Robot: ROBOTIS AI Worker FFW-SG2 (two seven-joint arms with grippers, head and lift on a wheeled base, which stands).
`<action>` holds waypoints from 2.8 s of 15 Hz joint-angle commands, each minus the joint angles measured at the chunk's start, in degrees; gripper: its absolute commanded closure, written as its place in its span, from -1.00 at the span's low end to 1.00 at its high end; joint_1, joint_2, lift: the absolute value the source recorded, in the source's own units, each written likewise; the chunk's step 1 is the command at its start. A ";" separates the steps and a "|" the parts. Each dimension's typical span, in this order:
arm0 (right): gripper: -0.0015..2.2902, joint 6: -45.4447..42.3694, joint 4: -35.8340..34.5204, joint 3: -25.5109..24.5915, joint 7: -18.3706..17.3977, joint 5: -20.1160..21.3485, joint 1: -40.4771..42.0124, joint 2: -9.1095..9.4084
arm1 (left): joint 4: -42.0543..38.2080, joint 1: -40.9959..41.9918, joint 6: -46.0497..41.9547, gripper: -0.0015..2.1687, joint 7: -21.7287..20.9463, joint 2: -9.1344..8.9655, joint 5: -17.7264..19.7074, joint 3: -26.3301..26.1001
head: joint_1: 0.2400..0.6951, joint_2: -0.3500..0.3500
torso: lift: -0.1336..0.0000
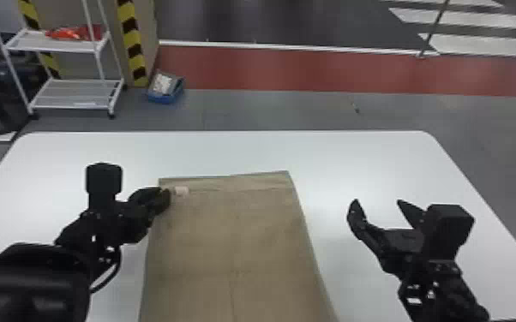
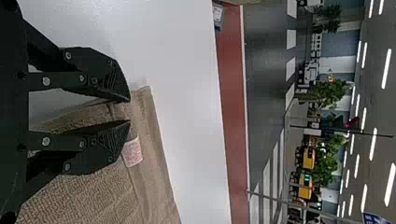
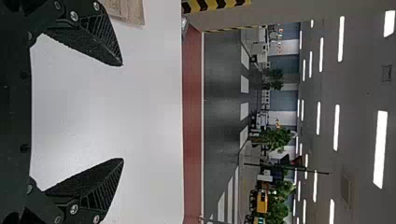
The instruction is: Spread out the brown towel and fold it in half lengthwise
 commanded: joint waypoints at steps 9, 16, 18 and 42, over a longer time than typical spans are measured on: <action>-0.85 0.18 -0.28 -0.09 0.00 0.06 0.05 -0.09 | -7.91 5.19 -0.35 0.23 -0.74 0.09 0.79 1.81 | 1.00 -0.26 | -0.87; -0.85 0.01 -0.28 0.18 0.00 0.15 0.05 0.00 | -24.79 12.57 2.29 0.23 -1.80 0.26 0.61 -0.74 | 1.00 -0.32 | -0.87; -0.85 -0.17 -0.37 0.09 -0.09 -0.03 0.14 0.00 | -31.03 15.73 2.46 0.23 -1.89 0.44 0.35 -2.68 | 1.00 -0.42 | -0.87; -0.85 -1.22 -1.69 -6.77 -0.09 -3.54 1.10 0.09 | -40.61 24.61 3.52 -0.94 -2.15 5.98 -3.70 -22.10 | 1.00 -1.00 | -0.87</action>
